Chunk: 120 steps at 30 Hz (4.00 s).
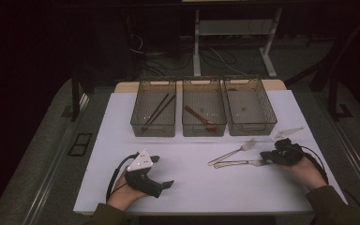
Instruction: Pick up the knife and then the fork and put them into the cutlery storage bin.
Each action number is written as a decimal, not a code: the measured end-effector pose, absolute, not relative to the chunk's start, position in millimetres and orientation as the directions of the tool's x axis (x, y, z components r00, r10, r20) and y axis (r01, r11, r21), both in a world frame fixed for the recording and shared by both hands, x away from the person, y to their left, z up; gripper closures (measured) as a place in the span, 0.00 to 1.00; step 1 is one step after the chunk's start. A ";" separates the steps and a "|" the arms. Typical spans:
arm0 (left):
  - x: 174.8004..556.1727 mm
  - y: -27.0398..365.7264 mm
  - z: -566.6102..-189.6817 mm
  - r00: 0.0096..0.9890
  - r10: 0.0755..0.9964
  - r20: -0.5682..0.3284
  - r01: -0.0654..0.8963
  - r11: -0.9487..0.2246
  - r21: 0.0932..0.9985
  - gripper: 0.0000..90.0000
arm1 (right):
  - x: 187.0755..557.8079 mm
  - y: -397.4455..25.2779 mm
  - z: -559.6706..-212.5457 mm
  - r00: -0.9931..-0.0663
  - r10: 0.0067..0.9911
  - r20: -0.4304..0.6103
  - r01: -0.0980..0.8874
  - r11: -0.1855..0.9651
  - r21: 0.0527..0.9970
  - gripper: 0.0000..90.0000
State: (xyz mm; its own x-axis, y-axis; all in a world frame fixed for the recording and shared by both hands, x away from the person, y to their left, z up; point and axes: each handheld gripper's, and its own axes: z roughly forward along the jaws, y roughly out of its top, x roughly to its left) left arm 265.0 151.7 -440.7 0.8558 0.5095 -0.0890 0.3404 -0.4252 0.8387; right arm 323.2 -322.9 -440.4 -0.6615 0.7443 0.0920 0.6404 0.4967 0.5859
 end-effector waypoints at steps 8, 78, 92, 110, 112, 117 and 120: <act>264.6 152.2 -440.5 0.857 0.508 -0.088 0.338 -0.425 0.840 0.00 | 322.0 -325.6 -439.5 -0.673 0.729 0.127 0.658 0.511 0.553 0.99; 264.1 150.4 -441.6 0.858 0.506 -0.091 0.342 -0.429 0.836 0.00 | 326.1 -207.6 -419.4 -0.955 0.296 0.008 0.293 0.943 0.159 0.85; 264.1 150.2 -441.9 0.861 0.501 -0.091 0.339 -0.431 0.836 0.00 | 330.5 -202.7 -418.9 -0.948 0.317 0.019 0.317 0.941 0.117 0.87; 264.0 150.6 -441.3 0.861 0.500 -0.087 0.336 -0.432 0.837 0.00 | 332.1 -224.0 -398.9 -0.916 0.394 0.074 0.399 0.876 0.270 0.87; 263.9 150.5 -441.1 0.861 0.501 -0.088 0.336 -0.431 0.837 0.00 | 333.1 -227.4 -396.5 -0.908 0.412 0.070 0.414 0.862 0.293 0.87; 263.7 150.8 -440.9 0.861 0.501 -0.088 0.335 -0.428 0.839 0.00 | 335.7 -239.1 -387.5 -0.884 0.461 0.083 0.456 0.808 0.373 0.87; 263.7 150.9 -440.8 0.861 0.501 -0.088 0.335 -0.429 0.839 0.00 | 337.0 -246.0 -381.7 -0.870 0.483 0.100 0.477 0.771 0.423 0.87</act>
